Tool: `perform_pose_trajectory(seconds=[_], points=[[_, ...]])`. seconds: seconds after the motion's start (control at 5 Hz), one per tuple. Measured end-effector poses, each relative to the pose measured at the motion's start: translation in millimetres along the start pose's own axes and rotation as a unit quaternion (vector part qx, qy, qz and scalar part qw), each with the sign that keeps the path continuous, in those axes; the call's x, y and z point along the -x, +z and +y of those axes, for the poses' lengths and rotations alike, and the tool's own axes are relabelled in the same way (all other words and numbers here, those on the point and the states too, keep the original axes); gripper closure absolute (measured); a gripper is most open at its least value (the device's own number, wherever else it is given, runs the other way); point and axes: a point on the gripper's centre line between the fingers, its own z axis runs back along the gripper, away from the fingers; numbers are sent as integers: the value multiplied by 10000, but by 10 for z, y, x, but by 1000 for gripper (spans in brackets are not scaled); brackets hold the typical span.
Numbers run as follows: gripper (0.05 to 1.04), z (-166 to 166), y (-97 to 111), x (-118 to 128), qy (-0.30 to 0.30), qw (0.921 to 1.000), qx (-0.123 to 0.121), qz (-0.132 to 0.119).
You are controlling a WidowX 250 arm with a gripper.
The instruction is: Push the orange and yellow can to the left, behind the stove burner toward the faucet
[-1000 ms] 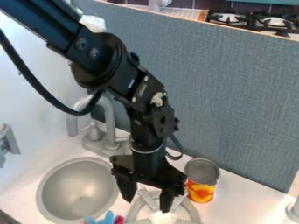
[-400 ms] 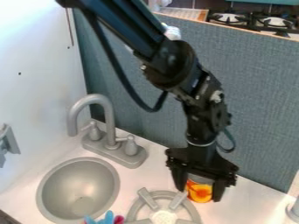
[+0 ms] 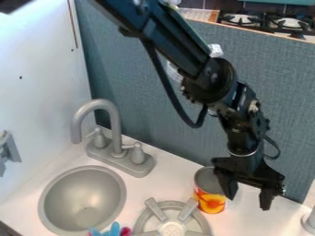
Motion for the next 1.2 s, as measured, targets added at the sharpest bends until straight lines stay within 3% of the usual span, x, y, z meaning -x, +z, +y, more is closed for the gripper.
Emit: perform_pose_trajectory(seconds=[0.6, 0.8, 1.0, 1.2], points=[[83, -6, -587, -197, -7, 9996, 112, 278], [83, 159, -629, -219, 167, 9992, -19, 362], [83, 501, -601, -214, 357, 9977, -404, 403], [83, 764, -528, -43, 544, 9941, -762, 544]])
